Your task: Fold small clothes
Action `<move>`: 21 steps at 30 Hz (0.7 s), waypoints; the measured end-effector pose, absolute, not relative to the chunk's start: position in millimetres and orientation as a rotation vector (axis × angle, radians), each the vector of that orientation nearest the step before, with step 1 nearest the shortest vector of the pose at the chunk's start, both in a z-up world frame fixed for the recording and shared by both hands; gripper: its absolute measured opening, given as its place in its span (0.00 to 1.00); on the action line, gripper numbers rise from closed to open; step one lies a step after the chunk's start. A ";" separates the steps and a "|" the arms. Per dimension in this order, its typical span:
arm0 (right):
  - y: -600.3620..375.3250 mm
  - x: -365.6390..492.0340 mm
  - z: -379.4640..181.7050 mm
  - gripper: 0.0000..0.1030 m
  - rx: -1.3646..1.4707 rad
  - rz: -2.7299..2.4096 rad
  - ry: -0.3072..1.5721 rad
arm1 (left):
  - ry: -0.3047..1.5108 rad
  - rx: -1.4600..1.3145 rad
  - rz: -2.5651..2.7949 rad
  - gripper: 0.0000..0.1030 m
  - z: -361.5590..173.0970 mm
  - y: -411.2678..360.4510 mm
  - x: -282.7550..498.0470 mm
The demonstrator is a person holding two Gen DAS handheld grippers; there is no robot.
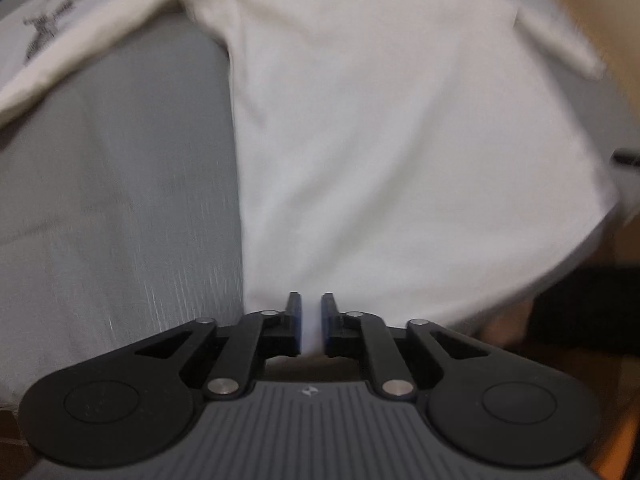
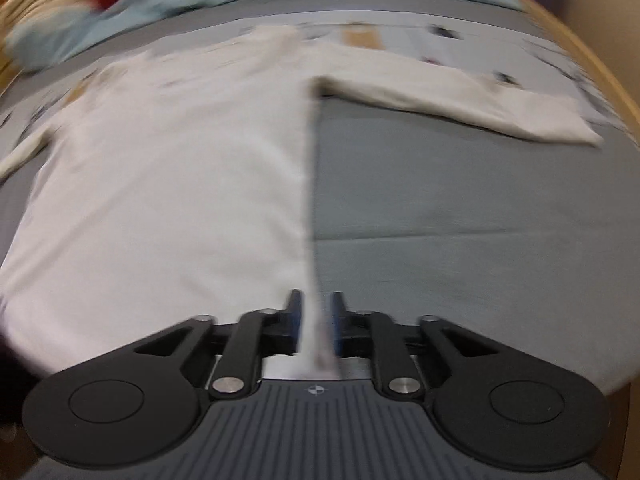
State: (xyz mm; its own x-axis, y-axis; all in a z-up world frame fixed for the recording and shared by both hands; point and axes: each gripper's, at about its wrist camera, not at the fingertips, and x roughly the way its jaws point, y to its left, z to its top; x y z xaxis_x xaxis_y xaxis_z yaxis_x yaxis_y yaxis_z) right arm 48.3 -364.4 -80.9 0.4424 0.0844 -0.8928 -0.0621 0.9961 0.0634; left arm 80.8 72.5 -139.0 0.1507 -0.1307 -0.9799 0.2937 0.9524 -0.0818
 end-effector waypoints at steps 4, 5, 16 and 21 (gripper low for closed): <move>-342.1 51.5 -115.1 0.31 -0.122 0.144 1.287 | 1.293 0.153 -0.334 0.14 -125.8 65.1 77.7; -338.4 49.8 -124.0 0.31 -0.158 0.143 1.324 | 1.271 0.131 -0.346 0.18 -121.5 66.1 76.9; -316.4 72.3 -88.4 0.33 -0.119 0.095 1.057 | 1.021 0.031 -0.191 0.33 -81.1 89.6 89.3; -308.1 86.4 -52.3 0.33 -0.039 0.048 0.849 | 0.874 -0.078 -0.035 0.38 -55.1 120.6 108.5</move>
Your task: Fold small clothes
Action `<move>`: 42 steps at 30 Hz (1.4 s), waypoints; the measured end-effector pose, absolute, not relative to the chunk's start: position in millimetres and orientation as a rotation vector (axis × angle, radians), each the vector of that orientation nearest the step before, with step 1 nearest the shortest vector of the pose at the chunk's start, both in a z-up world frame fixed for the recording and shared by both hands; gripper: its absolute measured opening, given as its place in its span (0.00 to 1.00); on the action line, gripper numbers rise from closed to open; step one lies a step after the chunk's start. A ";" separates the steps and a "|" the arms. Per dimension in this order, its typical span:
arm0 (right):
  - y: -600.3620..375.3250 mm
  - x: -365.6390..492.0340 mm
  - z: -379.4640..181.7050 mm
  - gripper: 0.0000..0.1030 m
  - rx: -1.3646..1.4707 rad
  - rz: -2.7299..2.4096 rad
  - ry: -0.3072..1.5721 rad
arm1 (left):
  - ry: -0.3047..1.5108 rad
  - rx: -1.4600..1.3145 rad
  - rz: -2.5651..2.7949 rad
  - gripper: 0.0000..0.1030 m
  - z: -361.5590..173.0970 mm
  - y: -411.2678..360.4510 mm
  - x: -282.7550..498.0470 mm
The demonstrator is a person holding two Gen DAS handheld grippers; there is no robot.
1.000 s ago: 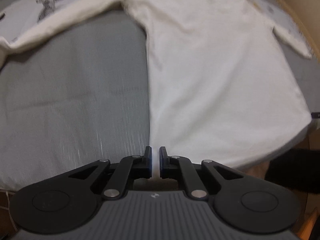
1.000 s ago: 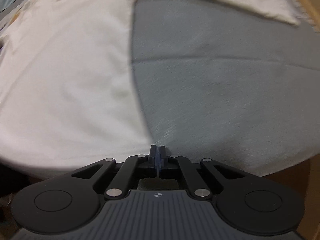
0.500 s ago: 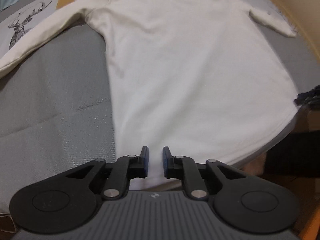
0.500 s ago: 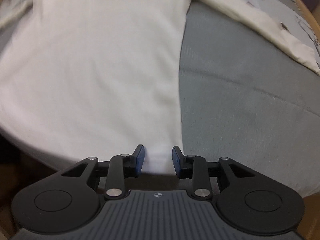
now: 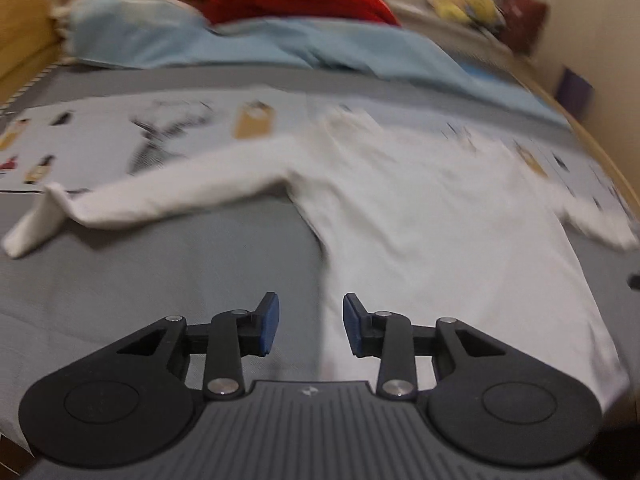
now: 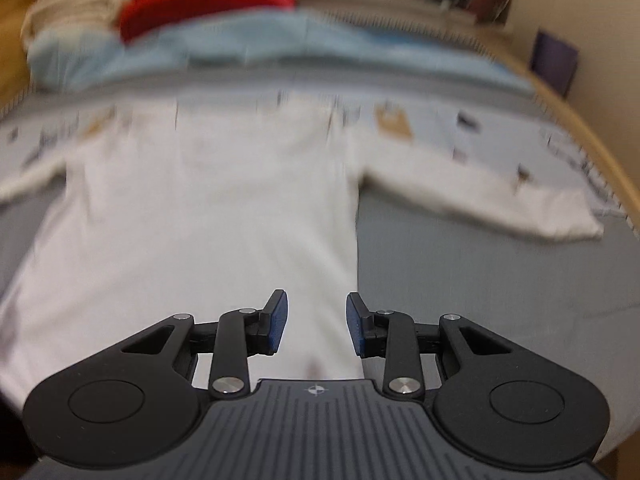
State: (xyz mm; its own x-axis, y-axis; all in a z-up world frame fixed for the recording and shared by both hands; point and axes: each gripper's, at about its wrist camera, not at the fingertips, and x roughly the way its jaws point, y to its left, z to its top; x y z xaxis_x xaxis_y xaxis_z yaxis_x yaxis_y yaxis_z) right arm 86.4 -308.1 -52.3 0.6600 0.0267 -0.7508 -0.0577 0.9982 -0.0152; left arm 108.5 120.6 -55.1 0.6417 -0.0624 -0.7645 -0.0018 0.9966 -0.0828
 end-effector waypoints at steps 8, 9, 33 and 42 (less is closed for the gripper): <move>-284.4 110.0 -31.5 0.33 0.004 0.048 0.746 | 0.841 -0.119 0.146 0.44 -47.1 172.5 154.8; -277.3 112.4 -30.4 0.33 -0.001 0.057 0.737 | 0.838 -0.126 0.180 0.45 -48.5 179.9 162.4; -137.3 260.0 -10.8 0.21 0.057 0.267 0.605 | 0.940 0.110 0.861 0.60 -96.2 331.9 299.2; -129.8 279.9 -45.8 0.21 0.146 0.322 0.738 | 1.031 0.049 0.936 0.00 -109.2 347.8 301.3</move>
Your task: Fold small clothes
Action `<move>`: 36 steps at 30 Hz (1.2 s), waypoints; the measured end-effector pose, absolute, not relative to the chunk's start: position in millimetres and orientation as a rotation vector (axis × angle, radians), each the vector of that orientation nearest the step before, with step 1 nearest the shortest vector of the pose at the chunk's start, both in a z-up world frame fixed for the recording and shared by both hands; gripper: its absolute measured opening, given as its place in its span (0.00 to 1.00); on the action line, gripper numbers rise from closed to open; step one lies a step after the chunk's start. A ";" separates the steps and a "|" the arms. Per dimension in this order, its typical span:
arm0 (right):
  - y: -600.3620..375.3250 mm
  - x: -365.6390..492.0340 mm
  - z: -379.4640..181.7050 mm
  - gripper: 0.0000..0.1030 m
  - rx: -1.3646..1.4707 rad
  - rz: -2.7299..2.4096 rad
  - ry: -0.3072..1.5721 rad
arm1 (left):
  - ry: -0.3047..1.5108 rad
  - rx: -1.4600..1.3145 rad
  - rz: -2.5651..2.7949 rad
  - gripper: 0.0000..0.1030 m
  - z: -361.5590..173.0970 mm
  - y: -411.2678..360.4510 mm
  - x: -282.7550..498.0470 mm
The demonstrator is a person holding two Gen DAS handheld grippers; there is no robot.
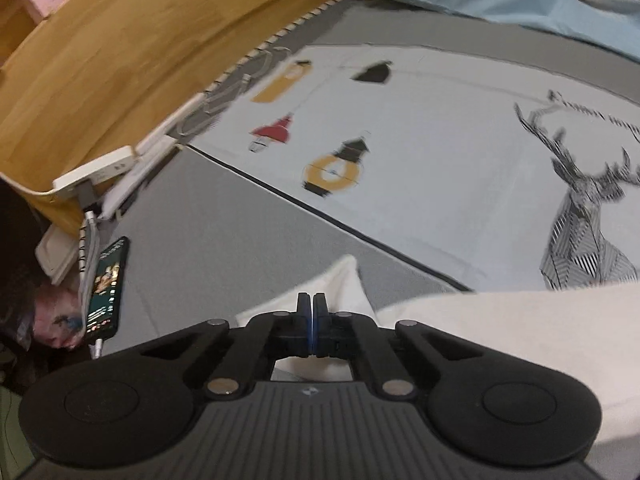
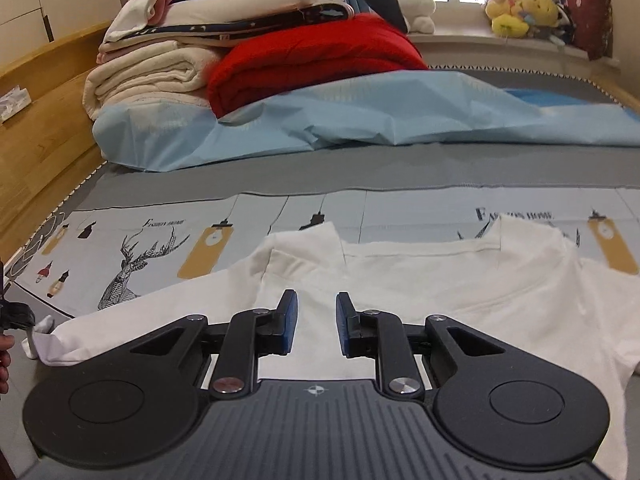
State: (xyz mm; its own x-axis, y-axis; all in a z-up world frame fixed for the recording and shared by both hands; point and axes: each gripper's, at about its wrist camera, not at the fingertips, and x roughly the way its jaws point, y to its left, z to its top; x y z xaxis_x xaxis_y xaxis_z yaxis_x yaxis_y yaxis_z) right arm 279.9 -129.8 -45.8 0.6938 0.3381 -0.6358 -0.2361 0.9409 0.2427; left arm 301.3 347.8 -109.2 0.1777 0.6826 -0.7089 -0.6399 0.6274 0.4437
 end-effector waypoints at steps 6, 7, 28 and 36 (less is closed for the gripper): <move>-136.2 282.6 -58.7 0.21 0.189 0.329 0.768 | 0.862 0.008 0.913 0.00 -73.3 324.4 306.5; -138.2 282.9 -58.6 0.21 0.193 0.329 0.766 | 0.853 0.028 0.893 0.00 -65.8 314.2 310.7; -163.2 286.6 -66.1 0.22 0.276 0.321 0.817 | 0.609 0.000 0.731 0.06 -36.5 247.7 313.0; -186.1 291.2 -72.3 0.21 0.365 0.177 0.818 | 0.634 -0.372 -0.278 0.40 -24.2 91.8 319.6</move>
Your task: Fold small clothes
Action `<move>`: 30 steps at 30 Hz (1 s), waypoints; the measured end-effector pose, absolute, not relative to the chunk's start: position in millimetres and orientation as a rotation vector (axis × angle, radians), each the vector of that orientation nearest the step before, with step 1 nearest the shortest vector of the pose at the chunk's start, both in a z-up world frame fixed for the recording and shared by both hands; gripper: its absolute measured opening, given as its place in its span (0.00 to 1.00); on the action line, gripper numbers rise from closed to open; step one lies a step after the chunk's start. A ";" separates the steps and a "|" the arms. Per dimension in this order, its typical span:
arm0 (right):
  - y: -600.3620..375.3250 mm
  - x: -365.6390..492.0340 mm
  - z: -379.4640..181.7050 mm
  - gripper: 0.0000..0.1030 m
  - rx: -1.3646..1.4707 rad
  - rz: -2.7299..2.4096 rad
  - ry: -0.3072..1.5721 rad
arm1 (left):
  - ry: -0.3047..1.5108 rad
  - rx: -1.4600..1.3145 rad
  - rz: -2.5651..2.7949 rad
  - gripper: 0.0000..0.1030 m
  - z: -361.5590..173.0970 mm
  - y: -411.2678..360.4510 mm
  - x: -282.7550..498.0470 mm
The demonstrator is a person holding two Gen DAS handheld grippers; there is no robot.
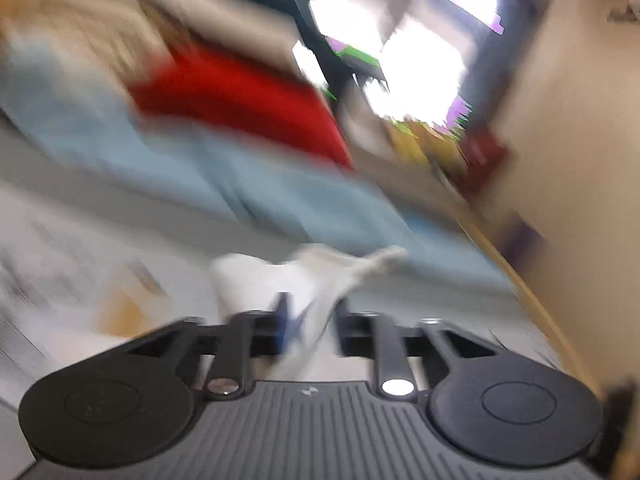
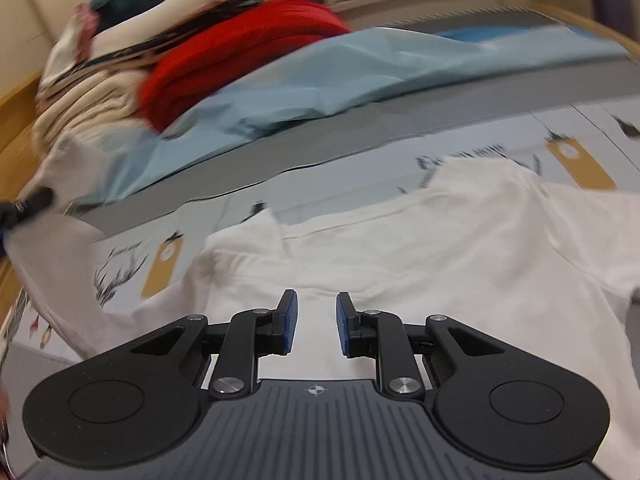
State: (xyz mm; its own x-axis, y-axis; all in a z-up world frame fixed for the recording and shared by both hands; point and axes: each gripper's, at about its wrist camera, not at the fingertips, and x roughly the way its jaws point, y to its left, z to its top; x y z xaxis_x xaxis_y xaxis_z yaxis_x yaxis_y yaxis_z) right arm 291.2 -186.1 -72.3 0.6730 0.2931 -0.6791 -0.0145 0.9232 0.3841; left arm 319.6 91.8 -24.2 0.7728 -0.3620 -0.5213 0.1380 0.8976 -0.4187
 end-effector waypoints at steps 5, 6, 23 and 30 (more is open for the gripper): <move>-205.8 296.9 -91.7 0.22 0.485 0.104 0.878 | 0.707 -0.440 -0.181 0.40 -40.3 110.3 330.7; -208.9 298.5 -96.8 0.22 0.512 0.096 0.894 | 0.712 -0.447 -0.123 0.40 -42.8 121.5 332.6; -154.6 323.5 -137.4 0.04 0.268 0.232 0.985 | 0.799 -0.413 0.401 0.40 -62.4 214.1 343.7; -161.2 301.5 -39.5 0.01 0.274 0.337 0.647 | 0.757 -0.372 0.406 0.40 -55.9 211.6 341.8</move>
State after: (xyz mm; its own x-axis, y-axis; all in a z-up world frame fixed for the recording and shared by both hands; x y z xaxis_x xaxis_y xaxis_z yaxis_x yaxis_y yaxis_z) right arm 301.5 -161.2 -39.5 0.7473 0.3884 -0.5392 -0.2202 0.9103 0.3506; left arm 341.8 211.6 -55.9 0.6570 0.2184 -0.7215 -0.4804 0.8589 -0.1775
